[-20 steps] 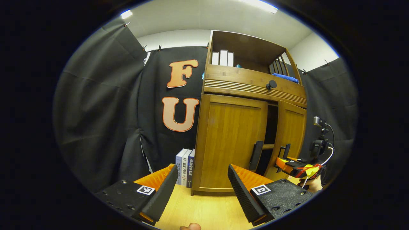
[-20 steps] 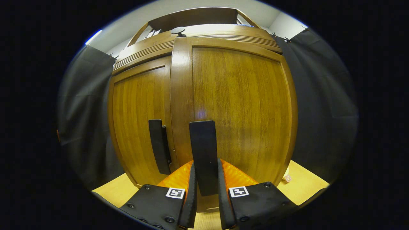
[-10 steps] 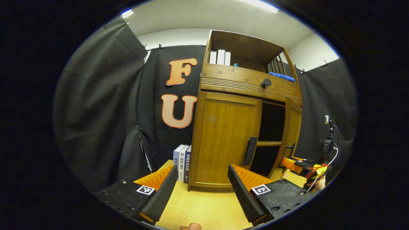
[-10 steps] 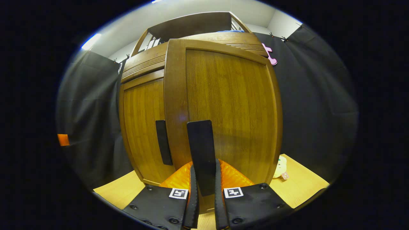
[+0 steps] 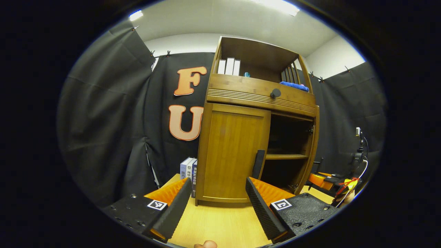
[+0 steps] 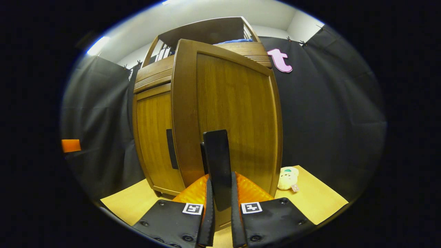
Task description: Open the right door of the double-door shoe cabinet with the right hand, and open the left door with the left hand.
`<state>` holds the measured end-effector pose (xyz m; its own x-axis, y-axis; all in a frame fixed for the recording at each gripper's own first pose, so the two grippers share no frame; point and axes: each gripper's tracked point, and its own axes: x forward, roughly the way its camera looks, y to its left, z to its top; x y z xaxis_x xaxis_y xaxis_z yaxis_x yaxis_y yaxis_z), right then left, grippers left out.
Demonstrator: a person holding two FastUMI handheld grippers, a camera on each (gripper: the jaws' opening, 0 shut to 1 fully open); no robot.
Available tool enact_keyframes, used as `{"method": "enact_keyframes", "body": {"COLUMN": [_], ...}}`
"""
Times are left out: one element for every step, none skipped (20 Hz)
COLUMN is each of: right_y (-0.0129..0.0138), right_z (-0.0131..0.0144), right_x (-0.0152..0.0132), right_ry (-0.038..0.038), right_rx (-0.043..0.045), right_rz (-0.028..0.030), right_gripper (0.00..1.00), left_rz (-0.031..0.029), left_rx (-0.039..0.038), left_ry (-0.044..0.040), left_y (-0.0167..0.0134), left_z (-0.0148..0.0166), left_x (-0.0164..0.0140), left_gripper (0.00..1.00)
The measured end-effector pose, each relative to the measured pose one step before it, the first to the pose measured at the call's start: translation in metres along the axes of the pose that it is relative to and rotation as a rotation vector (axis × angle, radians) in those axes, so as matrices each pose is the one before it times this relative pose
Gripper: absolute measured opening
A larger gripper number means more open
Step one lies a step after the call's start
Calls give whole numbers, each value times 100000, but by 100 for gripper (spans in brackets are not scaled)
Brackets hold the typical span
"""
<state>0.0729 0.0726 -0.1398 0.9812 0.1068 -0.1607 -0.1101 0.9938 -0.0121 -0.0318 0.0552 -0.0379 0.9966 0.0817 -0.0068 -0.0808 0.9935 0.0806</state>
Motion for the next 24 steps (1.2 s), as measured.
{"method": "enact_keyframes", "body": {"right_y": [-490, -476, -517, -412, -409, -356, -415, -392, -434, -629, -465, -695, -590, -727, -646, -554, -526, -538, -324, -368, -388, -452, -435, -496], "right_z": [145, 71, -31, 53, 38, 45, -43, -23, 71, -60, 162, -287, 183, -53, 19, -45, 137, 6, -74, 16, -32, -59, -89, -125], "right_x": [-525, -388, -553, -409, -300, -299, -307, -271, -369, -174, -423, -541, -252, -286, -252, -269, -46, -279, -64, -135, -169, -49, -9, -110], "right_ry": [251, -15, -398, -92, -34, 124, 158, 8, -135, 279, -1299, 960, -1070, -27, -207, 17, 18, 38, 205, 96, 413, 253, 458, 199], "right_rx": [170, -475, -841, -661, -207, -21, -272, -367, -366, 511, 570, -1380, -340, -498, -331, -281, 133, 535, 495, 254, -247, 105, -46, -320], "right_rz": [-517, -786, -967, -645, -528, -488, -422, -439, -556, -1598, -1368, -676, -698, -1225, -1069, -564, -180, -85, 40, 92, 82, -218, -340, -393], "right_gripper": [31, 27, 27, 27, 27, 31, 30, 26, 30, 27, 21, 16, 22, 15, 15, 15, 15, 14, 14, 14, 14, 14, 14, 14], "left_rz": [81, 1, -275, -445, -433, -583, -580, -580, -517, -409, -324, -234, -399, -399, -364, -372, -144, 107, -173, -158, 109, 92, -146, -482], "left_rx": [545, 362, 130, -36, -131, -116, -12, 91, 76, -13, -4, -22, 8, 89, 124, 99, -31, -221, -242, -133, 240, 399, 328, 139], "left_ry": [-300, -354, -255, 106, 372, 449, 509, 487, 376, 253, 43, -42, -105, -85, -225, -260, -231, -165, -25, 98, -191, -41, 6, -89], "left_y": [-193, -243, -311, -406, -426, -439, -468, -399, -397, -374, -332, -398, -394, -308, -344, -305, -366, -151, -310, -275, -215, -231, -271, -319], "left_z": [169, 66, 117, -123, -151, -198, -174, -173, -49, -105, -10, 31, 42, 42, 100, 59, 116, -28, 28, -65, 38, -67, -11, -111], "left_x": [-53, -91, -40, -53, -2, -18, 19, 108, 2, 21, 23, -9, 26, -7, 23, 88, 66, 120, 126, 42, 104, 65, 90, 79], "left_gripper": [95, 92, 92, 95, 95, 95, 92, 94, 92, 92, 92, 92, 94, 92, 92, 92, 92, 94, 92, 92, 92, 92, 92, 92]}}
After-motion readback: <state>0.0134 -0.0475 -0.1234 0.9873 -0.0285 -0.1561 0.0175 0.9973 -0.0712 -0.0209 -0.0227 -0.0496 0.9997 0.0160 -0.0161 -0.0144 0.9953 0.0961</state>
